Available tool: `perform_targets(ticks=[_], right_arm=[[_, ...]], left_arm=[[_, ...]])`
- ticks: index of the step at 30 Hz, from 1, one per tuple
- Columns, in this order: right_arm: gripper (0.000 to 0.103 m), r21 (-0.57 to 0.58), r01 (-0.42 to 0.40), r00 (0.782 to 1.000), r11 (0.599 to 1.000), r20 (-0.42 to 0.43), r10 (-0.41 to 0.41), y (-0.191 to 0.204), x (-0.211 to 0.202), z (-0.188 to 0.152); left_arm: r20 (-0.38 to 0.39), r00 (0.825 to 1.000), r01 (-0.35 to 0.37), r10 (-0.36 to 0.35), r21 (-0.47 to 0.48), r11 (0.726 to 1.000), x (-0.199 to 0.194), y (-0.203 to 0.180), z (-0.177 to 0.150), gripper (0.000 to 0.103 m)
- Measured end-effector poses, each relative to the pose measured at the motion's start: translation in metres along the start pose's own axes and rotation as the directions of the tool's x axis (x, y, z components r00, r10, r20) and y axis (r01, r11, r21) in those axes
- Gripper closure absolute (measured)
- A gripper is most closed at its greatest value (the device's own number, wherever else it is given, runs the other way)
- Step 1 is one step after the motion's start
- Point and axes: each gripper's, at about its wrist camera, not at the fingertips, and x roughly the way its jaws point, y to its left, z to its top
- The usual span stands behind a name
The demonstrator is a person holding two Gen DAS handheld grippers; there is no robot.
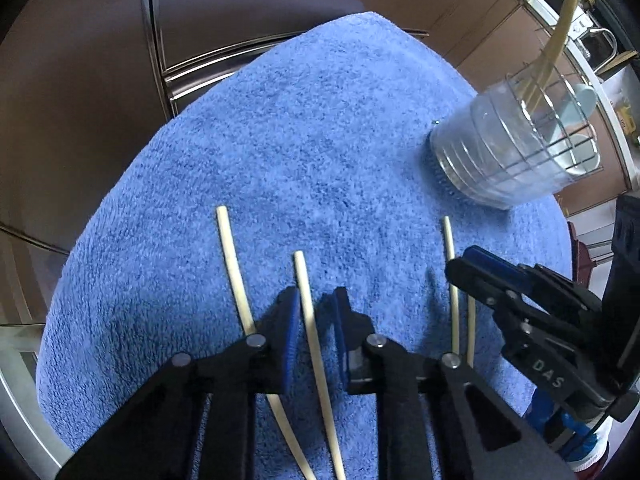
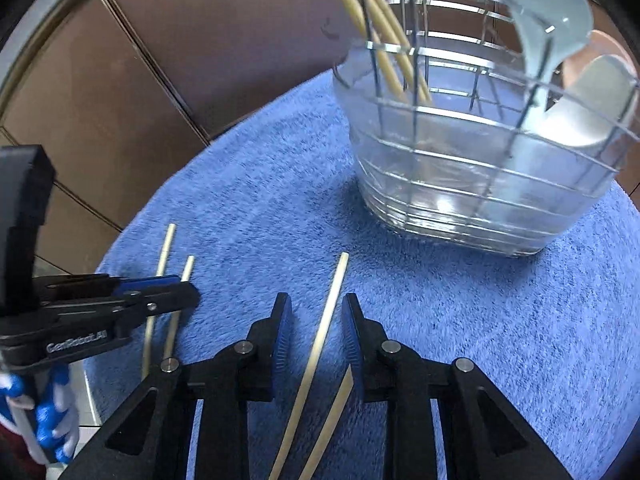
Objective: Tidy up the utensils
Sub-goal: 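Grasp a chopstick with the left tool while the right tool grasps another chopstick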
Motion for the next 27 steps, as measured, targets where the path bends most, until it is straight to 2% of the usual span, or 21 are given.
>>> perform_targets(ticks=[6, 11, 23, 27], right_arm=[[0.086, 0.001, 0.030, 0.999, 1.000, -0.024, -0.030, 0.003, 0.013, 0.002], [0.094, 0.027, 0.026, 0.999, 0.999, -0.023, -0.025, 0.001, 0.014, 0.003], [0.095, 0.026, 0.075, 0.997, 0.997, -0.015, -0.075, 0.013, 0.021, 0.006], [0.096, 0.030, 0.036, 0.999, 0.999, 0.007, -0.036, 0.016, 0.013, 0.002]], left_arm=[[-0.014, 0.998, -0.058, 0.058, 0.004, 0.998, 0.004, -0.005, 0.003, 0.096], [-0.004, 0.997, -0.072, 0.072, -0.012, 0.997, 0.005, -0.007, 0.001, 0.097], [0.014, 0.991, -0.133, 0.133, -0.047, 0.990, 0.004, -0.015, -0.003, 0.098], [0.046, 0.989, -0.136, 0.138, -0.051, 0.989, -0.001, -0.017, -0.005, 0.098]])
